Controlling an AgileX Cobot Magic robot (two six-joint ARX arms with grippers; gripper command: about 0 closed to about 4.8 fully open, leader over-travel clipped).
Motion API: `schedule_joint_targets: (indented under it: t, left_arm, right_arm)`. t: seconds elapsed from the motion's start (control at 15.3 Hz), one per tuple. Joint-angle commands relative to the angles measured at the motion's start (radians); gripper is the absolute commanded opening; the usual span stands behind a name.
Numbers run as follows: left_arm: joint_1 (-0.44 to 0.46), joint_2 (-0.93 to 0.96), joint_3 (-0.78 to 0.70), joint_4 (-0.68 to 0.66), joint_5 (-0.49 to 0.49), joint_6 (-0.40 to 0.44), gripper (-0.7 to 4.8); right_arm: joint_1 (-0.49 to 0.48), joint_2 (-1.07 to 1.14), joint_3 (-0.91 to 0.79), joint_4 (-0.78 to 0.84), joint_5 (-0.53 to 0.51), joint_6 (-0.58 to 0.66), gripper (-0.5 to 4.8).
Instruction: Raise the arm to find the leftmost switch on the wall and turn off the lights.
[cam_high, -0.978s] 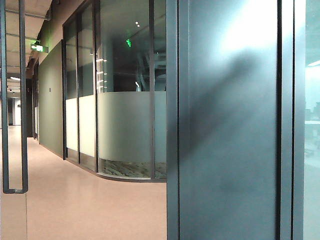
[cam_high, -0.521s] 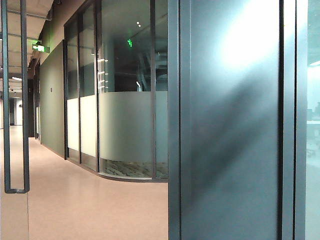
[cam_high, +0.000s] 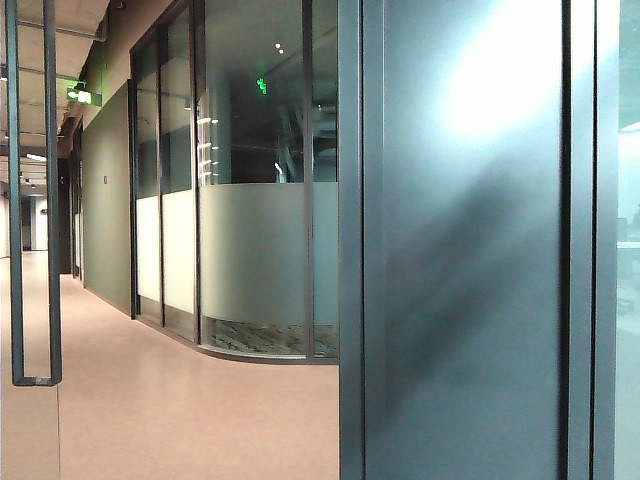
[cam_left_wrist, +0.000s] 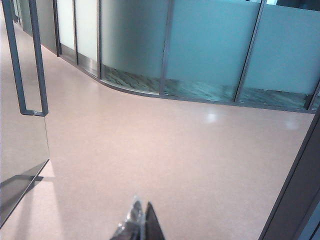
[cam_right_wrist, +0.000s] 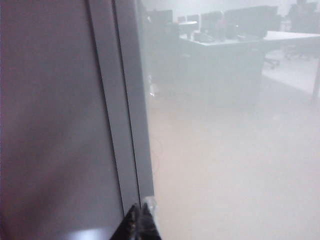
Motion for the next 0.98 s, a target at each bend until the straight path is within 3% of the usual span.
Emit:
schedule_joint_targets:
  t: [0.07, 0.98]
  left_arm:
    - [0.002, -0.001, 0.002, 0.006, 0.0, 0.004, -0.05]
    - [0.002, -0.001, 0.002, 0.007, 0.0, 0.004, -0.05]
  right_arm:
    - [0.009, -0.002, 0.001, -0.02, 0.009, 0.003, -0.01]
    - [0.045, -0.002, 0.001, -0.047, -0.006, 0.013, -0.01]
